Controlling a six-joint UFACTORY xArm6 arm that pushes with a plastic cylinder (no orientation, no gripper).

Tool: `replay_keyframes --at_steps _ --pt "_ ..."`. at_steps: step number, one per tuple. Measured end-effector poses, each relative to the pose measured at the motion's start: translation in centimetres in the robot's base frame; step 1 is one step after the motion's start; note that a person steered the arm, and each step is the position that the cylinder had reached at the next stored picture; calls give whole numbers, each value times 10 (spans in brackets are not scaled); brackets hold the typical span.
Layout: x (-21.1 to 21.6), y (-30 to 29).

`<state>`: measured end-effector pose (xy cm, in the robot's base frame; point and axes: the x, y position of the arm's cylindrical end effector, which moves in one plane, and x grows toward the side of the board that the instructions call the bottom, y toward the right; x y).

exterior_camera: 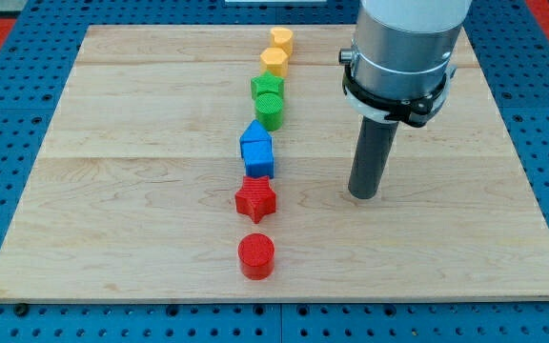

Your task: Separate the green star from green circle

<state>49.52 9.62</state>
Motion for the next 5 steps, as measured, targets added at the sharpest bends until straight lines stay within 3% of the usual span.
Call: replay_keyframes --at_steps 2,5 --pt "-4 4" --pt "-94 -16"
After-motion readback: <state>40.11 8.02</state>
